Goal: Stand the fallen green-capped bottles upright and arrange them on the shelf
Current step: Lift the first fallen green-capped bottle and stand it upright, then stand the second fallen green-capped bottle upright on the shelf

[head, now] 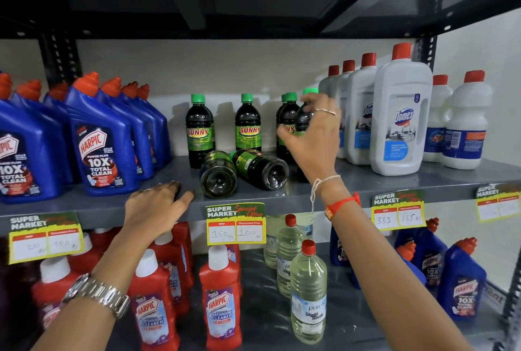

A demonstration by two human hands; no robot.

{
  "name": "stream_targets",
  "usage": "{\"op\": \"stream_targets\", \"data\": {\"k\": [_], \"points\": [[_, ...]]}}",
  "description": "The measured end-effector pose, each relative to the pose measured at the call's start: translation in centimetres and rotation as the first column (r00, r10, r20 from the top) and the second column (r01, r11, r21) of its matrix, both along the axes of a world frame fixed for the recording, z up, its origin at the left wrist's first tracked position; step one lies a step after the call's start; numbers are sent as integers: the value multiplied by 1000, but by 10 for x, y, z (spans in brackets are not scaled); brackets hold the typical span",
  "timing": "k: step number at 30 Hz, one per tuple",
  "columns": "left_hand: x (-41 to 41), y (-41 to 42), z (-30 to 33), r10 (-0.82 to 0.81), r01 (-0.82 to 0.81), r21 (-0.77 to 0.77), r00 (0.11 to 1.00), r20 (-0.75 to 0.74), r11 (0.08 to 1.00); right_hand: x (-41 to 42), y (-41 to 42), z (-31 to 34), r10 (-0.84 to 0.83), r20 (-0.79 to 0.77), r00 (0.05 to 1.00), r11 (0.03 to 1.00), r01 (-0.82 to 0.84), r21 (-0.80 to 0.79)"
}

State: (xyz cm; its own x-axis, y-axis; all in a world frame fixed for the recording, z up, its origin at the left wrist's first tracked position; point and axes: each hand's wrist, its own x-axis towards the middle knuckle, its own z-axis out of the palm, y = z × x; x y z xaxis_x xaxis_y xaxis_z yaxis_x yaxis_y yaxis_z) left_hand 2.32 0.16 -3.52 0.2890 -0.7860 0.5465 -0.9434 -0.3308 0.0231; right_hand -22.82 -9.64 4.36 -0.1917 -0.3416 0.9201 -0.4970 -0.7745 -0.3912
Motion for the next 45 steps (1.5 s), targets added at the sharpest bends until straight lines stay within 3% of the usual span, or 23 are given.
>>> {"op": "stream_targets", "data": {"k": [2,5,8,12,18,24,28,30,36,40,45], "points": [[-1,1,1,0,0,5,1000,-22,1000,16,2,9,78,-290,954,994,-51,99],[-3,2,2,5,-4,9,1000,-29,1000,39,-5,19,185,-671,718,925,104,366],[-3,3,2,1,0,4,1000,-26,1000,61,-16,22,321,-782,535,800,289,526],[-2,3,1,-9,9,-14,1000,-13,1000,76,-31,19,361,-815,454,707,437,556],[1,2,-1,-37,37,-50,999,-6,998,71,-40,16,256,-742,620,723,387,573],[5,-1,-4,-45,47,-88,999,30,995,52,-39,25,251,-333,909,793,5,609],[8,-3,-7,-49,55,-105,997,55,993,47,-36,27,374,-34,927,784,-296,546],[8,-3,-7,-47,53,-111,997,59,992,47,-34,21,407,37,913,784,-369,499],[8,-5,-6,-37,44,-93,997,70,995,47,-32,-14,503,93,859,706,-471,530],[8,-5,-7,-43,51,-94,996,77,994,45,-30,-15,509,60,859,707,-456,541],[8,-4,-8,-47,56,-107,995,84,993,49,-19,-23,263,-155,952,874,-166,457]]}}
